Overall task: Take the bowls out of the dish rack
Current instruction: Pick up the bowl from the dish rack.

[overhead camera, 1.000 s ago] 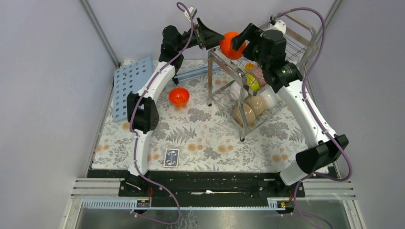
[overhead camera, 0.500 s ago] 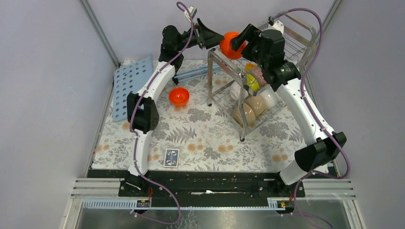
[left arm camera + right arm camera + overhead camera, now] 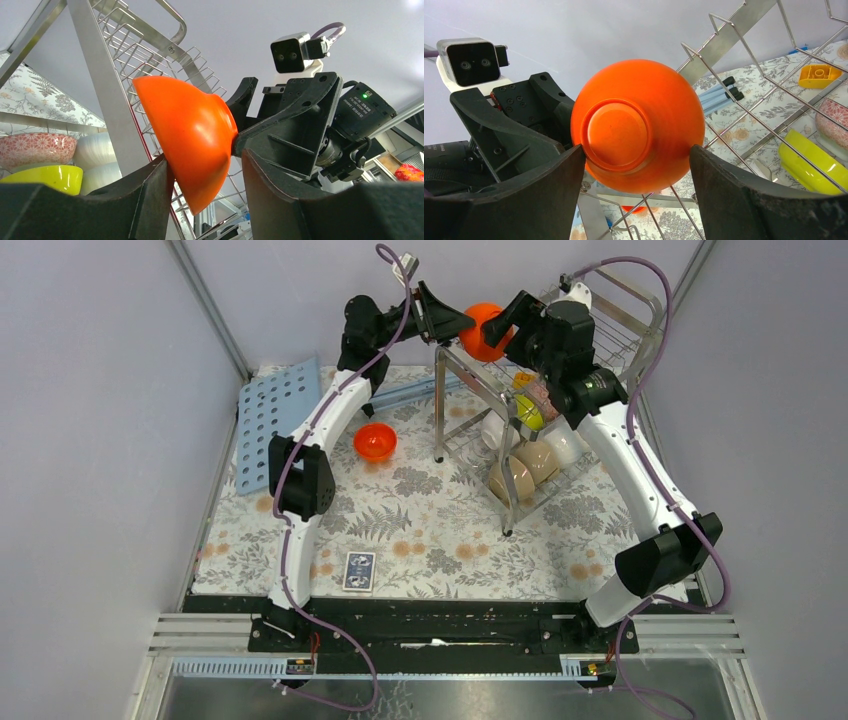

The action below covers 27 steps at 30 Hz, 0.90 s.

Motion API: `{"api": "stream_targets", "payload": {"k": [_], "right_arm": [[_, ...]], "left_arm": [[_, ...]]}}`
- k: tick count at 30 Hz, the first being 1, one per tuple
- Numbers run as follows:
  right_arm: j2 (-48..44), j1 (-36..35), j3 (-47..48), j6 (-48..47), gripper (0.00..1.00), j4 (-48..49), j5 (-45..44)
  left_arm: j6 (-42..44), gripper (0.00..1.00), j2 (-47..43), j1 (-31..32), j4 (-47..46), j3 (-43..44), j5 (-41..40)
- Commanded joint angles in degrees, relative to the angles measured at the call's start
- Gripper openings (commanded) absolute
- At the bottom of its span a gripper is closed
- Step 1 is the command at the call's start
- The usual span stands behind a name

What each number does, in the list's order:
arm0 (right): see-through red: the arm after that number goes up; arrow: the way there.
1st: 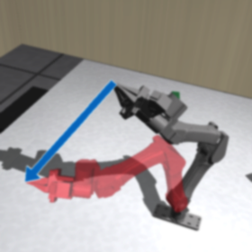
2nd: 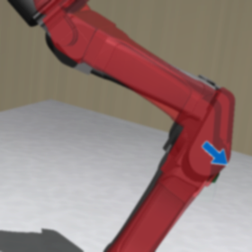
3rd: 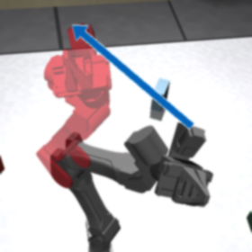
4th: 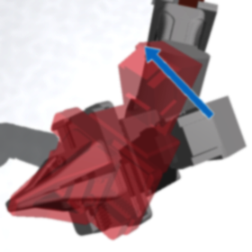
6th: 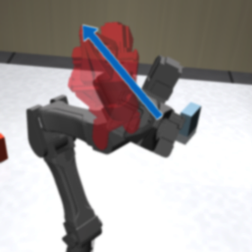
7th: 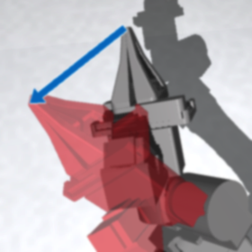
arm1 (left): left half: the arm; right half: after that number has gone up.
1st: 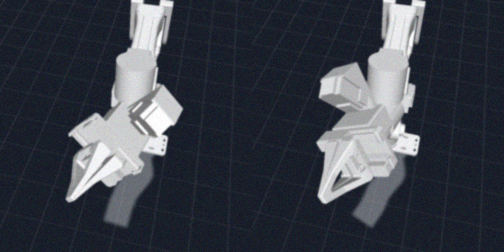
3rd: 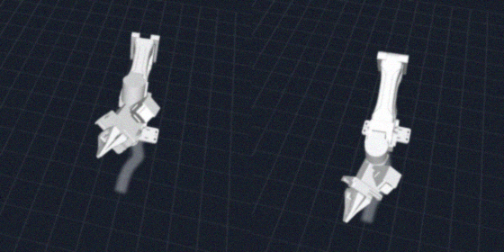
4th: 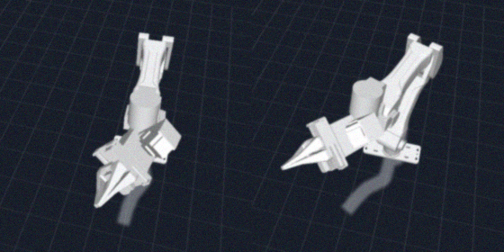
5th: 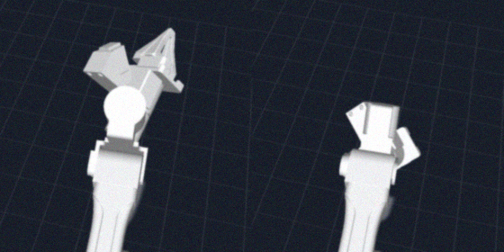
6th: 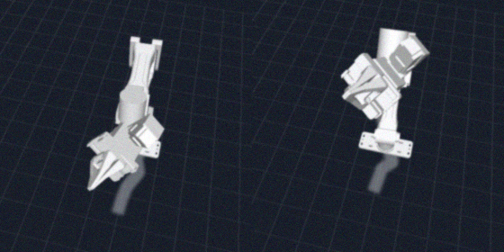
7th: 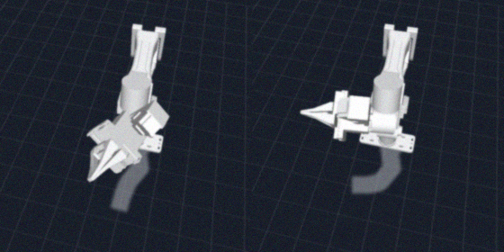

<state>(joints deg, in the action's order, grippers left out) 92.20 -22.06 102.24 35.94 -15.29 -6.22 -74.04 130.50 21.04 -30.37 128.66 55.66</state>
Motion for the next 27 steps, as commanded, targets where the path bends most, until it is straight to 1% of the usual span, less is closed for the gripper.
{"api": "stream_targets", "payload": {"k": [1, 4, 13, 22, 27], "right_arm": [[0.6, 0.4, 1.8, 0.0, 0.81, 2.7, 1.9], [0.4, 0.4, 1.7, -0.3, 0.8, 3.1, 2.1], [-0.4, 0.4, 0.5, -0.2, 0.79, 4.3, 3.2], [-0.9, 0.4, -0.8, -0.6, 0.74, 5.9, 5.1], [-1.4, 0.4, -1.7, -1.0, 0.73, 6.7, 5.8]], "left_arm": [[-1.5, 0.53, -2.7, 0.5, -4.7, 2.0, 1.3], [-4.1, 0.51, -2.8, 0.6, -8.3, 1.6, 0.8], [-6.7, 0.46, -3.7, 1.0, -11.5, 1.2, 0.2], [-8.5, 0.41, -4.3, 1.8, -13.6, 1.0, 0.2], [-9.3, 0.33, -4.3, 2.3, -14.9, 0.9, 0.0]]}}
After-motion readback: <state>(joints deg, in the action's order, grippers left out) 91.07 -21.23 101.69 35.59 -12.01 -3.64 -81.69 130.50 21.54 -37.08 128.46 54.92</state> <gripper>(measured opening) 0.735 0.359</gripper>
